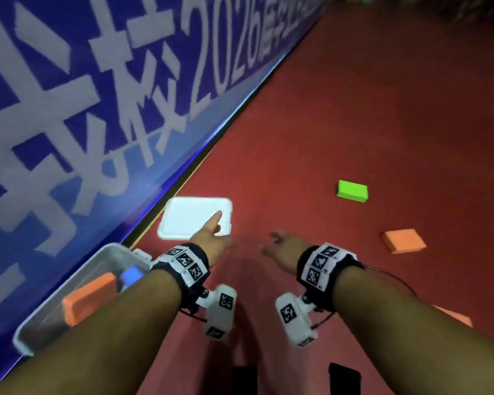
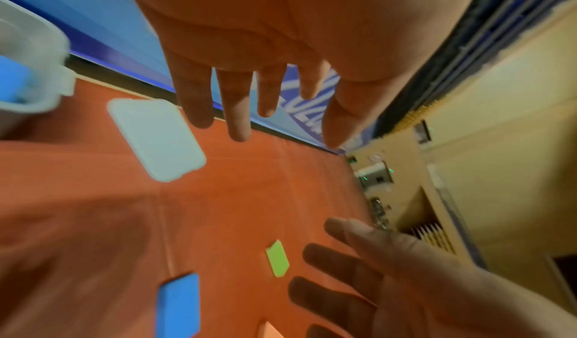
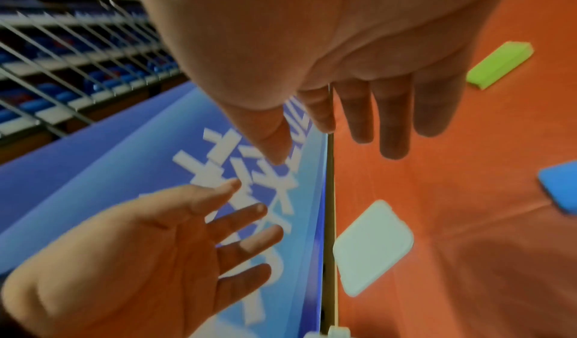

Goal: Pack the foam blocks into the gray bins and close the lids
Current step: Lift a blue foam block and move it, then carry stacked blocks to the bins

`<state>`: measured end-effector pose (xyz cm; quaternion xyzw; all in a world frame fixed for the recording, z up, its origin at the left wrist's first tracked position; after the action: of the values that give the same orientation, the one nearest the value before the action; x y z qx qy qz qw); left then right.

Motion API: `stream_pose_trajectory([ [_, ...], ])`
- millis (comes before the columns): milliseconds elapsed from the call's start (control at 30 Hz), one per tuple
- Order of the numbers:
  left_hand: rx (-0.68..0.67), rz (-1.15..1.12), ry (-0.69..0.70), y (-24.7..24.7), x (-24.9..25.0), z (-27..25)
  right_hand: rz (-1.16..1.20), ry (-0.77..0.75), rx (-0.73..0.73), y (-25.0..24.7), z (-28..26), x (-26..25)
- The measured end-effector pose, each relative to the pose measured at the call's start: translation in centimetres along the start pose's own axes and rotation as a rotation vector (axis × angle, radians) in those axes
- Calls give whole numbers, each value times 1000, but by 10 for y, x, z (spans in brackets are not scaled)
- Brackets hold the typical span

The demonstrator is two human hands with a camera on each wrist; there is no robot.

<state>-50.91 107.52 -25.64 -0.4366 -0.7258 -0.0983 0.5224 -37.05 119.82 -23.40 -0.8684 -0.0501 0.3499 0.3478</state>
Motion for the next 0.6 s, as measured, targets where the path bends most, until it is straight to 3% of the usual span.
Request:
stream_pose_trajectory([
  [233,-353,95,270,292,135,-46,72,235,354,-195,-93,226],
  [400,-546,205,364,446,193,-77,131,402,478,-280,-157,350],
  [600,-752,269,386,600,226,-86,268,604,561,-327,-191,479],
])
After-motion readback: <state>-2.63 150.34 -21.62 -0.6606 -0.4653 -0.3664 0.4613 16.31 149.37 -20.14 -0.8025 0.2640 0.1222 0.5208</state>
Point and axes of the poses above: each hand's wrist, its own z-axis towards the middle knuckle, its own y-axis out of the palm, x = y × z, the point moved 2 cm from there along z, towards the middle knuckle, and after that the axes turned 1 degree about -x, right-handed, at the moved point
